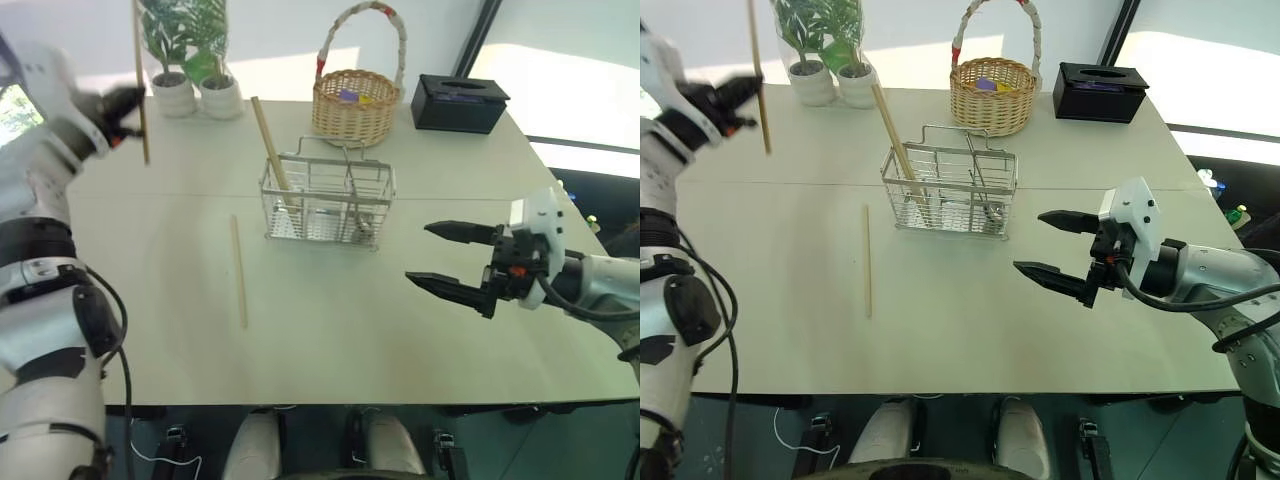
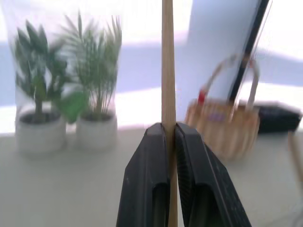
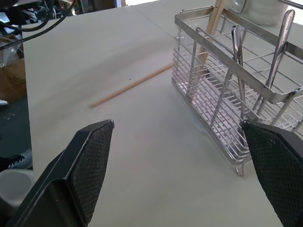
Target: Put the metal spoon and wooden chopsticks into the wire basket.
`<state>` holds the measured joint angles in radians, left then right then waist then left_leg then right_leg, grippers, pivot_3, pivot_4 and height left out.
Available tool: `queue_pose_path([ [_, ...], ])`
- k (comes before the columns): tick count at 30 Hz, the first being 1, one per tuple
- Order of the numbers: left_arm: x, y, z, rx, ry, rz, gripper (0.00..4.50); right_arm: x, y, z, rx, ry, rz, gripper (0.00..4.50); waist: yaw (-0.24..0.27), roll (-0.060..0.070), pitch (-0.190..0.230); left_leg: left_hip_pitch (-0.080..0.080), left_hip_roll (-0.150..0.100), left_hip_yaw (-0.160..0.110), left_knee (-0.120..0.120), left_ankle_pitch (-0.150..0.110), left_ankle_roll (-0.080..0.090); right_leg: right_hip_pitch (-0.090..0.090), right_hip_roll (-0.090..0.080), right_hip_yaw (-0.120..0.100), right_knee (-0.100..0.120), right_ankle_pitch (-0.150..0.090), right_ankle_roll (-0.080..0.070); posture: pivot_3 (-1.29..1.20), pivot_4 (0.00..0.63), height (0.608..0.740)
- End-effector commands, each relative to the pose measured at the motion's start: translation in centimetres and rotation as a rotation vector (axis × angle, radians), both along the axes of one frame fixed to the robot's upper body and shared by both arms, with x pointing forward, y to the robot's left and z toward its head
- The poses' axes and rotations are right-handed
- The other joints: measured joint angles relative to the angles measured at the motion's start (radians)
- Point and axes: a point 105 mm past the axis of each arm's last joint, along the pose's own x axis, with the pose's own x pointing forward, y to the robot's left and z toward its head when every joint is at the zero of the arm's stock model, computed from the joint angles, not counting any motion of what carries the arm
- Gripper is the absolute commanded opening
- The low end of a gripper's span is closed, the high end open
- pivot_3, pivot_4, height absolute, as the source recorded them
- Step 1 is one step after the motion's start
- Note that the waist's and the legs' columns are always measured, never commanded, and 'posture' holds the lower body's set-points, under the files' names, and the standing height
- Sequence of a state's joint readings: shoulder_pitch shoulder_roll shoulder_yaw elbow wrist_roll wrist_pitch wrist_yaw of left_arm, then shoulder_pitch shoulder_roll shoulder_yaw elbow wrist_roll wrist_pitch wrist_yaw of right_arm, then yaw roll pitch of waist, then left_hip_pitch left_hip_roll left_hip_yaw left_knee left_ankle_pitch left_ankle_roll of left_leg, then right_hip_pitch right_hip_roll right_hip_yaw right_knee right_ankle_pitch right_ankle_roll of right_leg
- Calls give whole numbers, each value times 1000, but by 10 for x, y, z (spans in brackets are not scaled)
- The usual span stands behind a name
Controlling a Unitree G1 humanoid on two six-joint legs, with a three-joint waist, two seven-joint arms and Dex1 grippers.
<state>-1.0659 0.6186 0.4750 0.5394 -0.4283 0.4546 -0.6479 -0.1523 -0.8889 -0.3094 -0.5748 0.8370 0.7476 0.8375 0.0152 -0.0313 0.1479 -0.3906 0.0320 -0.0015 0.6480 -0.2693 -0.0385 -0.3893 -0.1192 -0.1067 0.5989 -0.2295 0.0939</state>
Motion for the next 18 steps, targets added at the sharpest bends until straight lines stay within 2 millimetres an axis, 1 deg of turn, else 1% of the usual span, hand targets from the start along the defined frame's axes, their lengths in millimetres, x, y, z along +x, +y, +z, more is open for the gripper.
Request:
queue_pose_path([
  [1,-30,-32,54,-111,-212,-59,48,0,2,8,8,-41,2,4500,-1,0,0,0,0,0,0,0,0,0,0,0,0,0,0,0,150,712],
  [3,-33,-57,55,-137,-227,-107,48,0,2,7,12,-38,0,4500,0,0,0,1,0,0,0,0,0,1,0,0,0,1,1,0,150,712],
  [5,-32,-80,50,-138,-220,-160,48,0,2,6,7,-39,-3,4500,0,0,0,1,-1,1,0,0,0,2,0,0,-1,1,1,0,150,712],
  [8,-24,-107,30,-150,-165,-232,48,1,1,8,10,-46,-16,4500,-2,1,-1,2,-1,1,0,0,0,2,1,0,-1,1,1,0,150,712],
  [11,-14,-126,6,-168,-105,-269,48,2,0,10,26,-52,-36,4500,-3,2,-1,3,-1,1,0,0,0,2,1,0,-1,1,1,0,150,712],
  [14,-3,-143,-22,-147,-41,-278,48,1,-1,9,30,-58,-62,4500,-1,1,-1,2,-1,1,0,0,0,1,1,0,-1,1,1,0,150,712],
  [15,-1,-147,-29,-138,-28,-281,48,0,-1,9,33,-60,-69,4500,0,1,-1,2,-1,1,0,0,0,1,1,0,-1,1,1,0,150,712],
  [18,1,-151,-38,-118,-15,-286,48,-3,-2,11,42,-65,-82,4500,0,1,0,1,-1,1,0,0,0,1,1,0,-2,1,1,0,150,712],
])
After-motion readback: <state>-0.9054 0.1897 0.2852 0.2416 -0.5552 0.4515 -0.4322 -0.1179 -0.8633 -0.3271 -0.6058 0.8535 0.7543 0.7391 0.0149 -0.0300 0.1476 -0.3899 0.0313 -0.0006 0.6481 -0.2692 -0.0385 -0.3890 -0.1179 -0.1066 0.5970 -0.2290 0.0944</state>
